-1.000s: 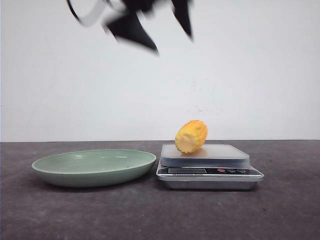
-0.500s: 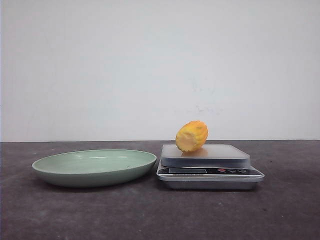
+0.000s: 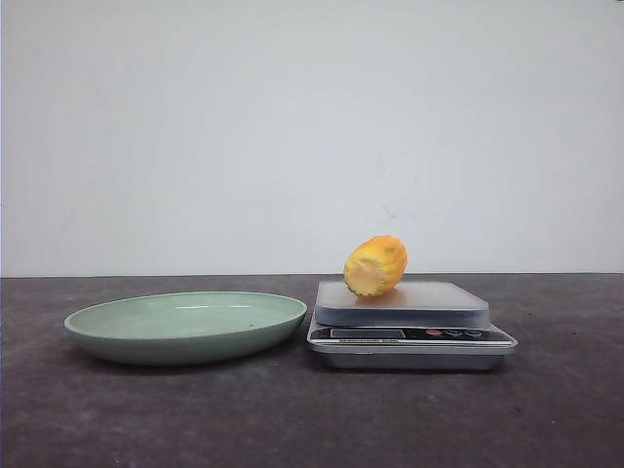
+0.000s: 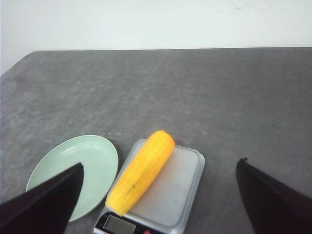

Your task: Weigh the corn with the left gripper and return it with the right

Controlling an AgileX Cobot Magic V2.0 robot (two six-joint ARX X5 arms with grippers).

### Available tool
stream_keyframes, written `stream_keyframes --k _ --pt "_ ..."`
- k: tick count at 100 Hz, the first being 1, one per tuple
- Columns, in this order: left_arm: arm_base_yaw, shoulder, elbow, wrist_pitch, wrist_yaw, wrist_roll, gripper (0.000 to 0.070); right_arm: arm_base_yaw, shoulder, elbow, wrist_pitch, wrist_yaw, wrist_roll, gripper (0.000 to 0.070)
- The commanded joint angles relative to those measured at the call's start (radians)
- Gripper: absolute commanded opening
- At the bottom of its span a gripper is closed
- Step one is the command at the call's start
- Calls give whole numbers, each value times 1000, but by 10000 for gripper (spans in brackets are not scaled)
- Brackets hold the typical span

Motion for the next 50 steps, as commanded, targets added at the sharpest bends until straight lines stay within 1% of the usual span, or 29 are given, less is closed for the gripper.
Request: stream_keyframes --k 1,12,19,39,50 --pt "-4 -16 14 -65 -11 -51 475 33 33 24 32 20 -5 635" --pt "-3 -60 14 -165 -17 -129 475 93 105 24 66 45 7 638" --pt "-3 -79 14 -196 -17 -163 476 132 160 24 94 62 8 664" --pt "16 -93 14 -197 -3 -162 476 243 335 25 189 135 37 673" --pt "17 -93 14 -195 22 -167 475 272 433 31 238 144 56 673"
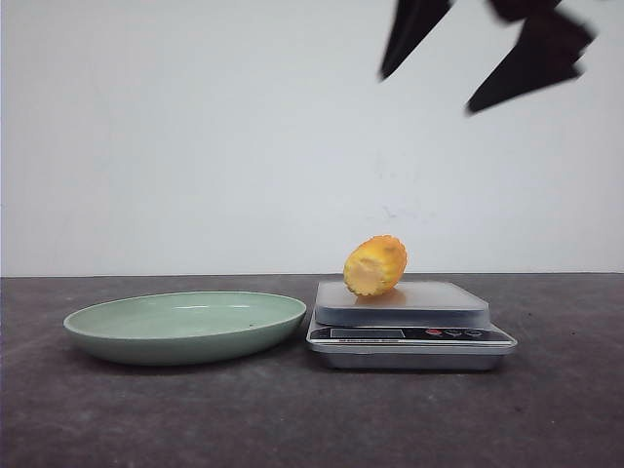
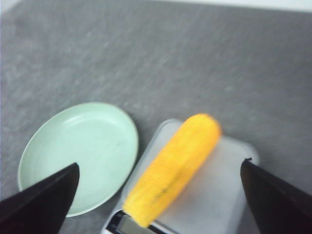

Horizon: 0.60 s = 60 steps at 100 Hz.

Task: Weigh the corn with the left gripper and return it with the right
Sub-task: 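Lower the right gripper onto the corn on the scale and close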

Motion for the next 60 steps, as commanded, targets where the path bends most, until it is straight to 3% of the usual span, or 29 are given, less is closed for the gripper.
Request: stream_keyframes --k 1,46,60 --pt "-4 3 16 -21 8 -12 475 19 62 28 30 13 34 672" --pt "-5 3 16 -23 53 -16 475 56 402 140 44 102 99 665" --pt "-5 3 15 -23 59 -13 475 56 452 141 36 102 126 597"
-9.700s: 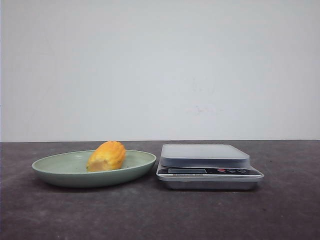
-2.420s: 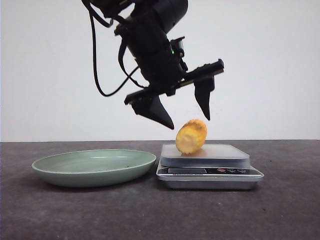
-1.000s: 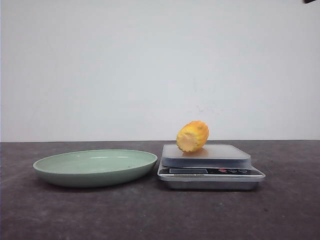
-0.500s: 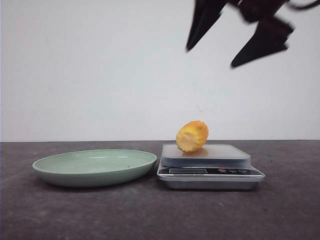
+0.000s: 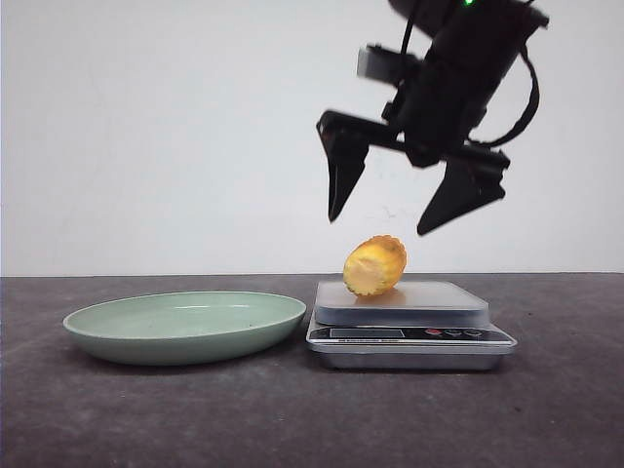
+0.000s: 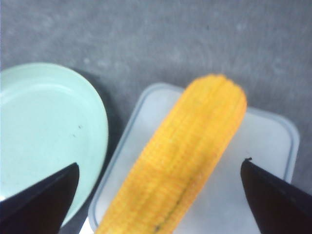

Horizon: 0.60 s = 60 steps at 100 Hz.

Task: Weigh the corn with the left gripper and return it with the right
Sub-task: 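Lower the right gripper onto the corn on the scale and close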

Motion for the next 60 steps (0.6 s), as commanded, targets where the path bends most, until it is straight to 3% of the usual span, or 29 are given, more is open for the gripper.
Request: stream_keyframes --k 1,13,17,30,43,53,60 --pt "-5 3 15 -23 2 -1 475 9 36 19 -3 4 34 594" --pt "-5 3 11 -24 2 10 475 10 63 18 -20 4 48 571" --pt "-5 3 11 -25 2 10 475 10 67 19 -22 4 53 522" --pt "-5 3 10 -25 2 11 475 16 71 19 -18 7 54 256" --pt "-5 3 10 -25 2 11 475 17 71 21 -11 11 58 141" --pt "-5 3 10 -25 2 14 475 23 70 25 -8 34 57 0" --pt "-5 3 10 -25 2 14 475 29 62 31 -9 55 51 0"
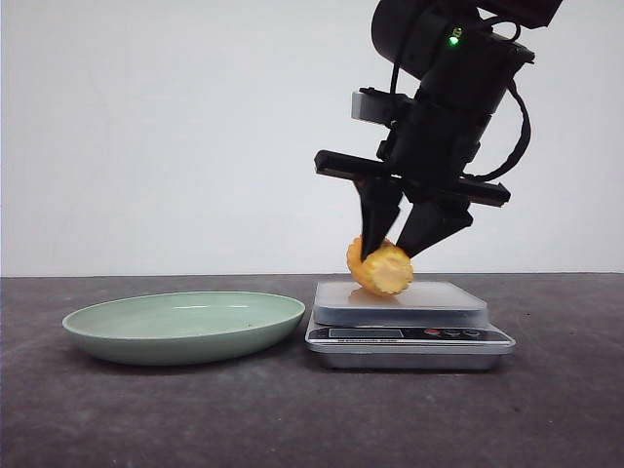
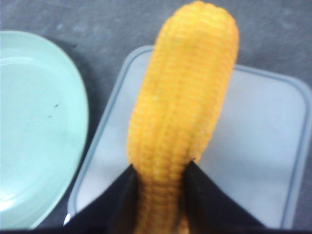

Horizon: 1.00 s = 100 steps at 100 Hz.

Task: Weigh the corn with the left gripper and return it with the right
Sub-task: 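Lower the right gripper onto the corn on the scale and close, then lift the corn with the right gripper and carry it over the plate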

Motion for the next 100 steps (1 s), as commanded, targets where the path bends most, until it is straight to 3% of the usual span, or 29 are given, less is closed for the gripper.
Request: stream_keyframes --k 1,24,43,66,100 --pt "-5 3 12 -25 2 7 475 15 9 31 10 21 7 0" --pt "-5 3 12 -25 2 7 475 59 -77 89 11 16 -19 0" --pt "-5 3 12 -25 2 6 475 141 -84 233 -37 -45 -43 0" --pt "-5 3 12 -25 2 6 475 245 -35 294 16 -34 -41 0" --pt "-5 3 12 -25 21 -2 475 289 141 294 25 -33 -25 0"
